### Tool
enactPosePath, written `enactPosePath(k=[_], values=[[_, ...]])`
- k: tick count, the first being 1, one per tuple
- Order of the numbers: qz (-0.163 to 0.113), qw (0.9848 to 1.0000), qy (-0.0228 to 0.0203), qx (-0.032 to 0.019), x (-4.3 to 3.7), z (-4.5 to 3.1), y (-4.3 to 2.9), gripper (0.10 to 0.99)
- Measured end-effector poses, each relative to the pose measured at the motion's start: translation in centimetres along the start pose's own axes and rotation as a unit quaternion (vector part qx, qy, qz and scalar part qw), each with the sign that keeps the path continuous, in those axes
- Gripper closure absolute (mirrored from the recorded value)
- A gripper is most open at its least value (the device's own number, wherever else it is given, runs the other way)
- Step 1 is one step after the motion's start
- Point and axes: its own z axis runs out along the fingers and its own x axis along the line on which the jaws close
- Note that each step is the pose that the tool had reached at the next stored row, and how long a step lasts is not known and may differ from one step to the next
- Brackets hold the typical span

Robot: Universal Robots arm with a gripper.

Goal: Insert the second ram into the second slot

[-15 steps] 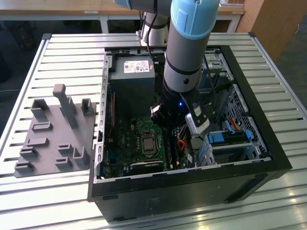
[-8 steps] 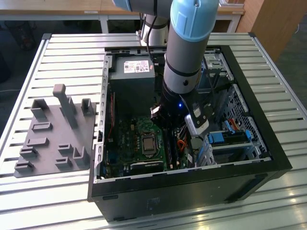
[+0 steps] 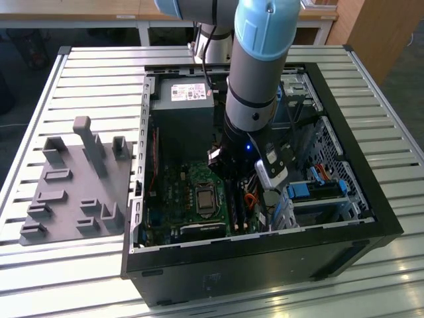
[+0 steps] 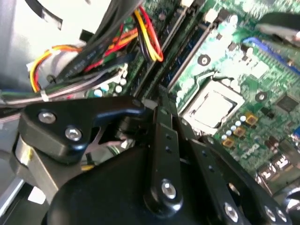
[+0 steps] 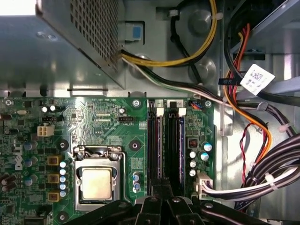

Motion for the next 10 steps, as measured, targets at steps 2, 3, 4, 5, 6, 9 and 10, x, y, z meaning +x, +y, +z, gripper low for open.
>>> enactPosePath(k=[2,3,4,5,6,9,10], values=[[0.0,1.0,0.0002,0.0016,-0.01,0.08,0.02,0.984],[0.0,1.0,0.0002,0.0018,-0.01,0.05,0.02,0.984],[0.0,1.0,0.0001,0.0015,-0.01,-0.02,0.03,0.984],[0.0,1.0,-0.0003,0.0002,0.0,-0.1,0.02,0.984],[0.0,1.0,-0.0006,-0.0011,0.0,-0.34,0.05,0.984],[0.0,1.0,-0.0002,-0.0003,0.02,-1.4,0.04,0.984],[0.0,1.0,-0.0003,-0.0005,0.03,-1.53,0.05,0.984]])
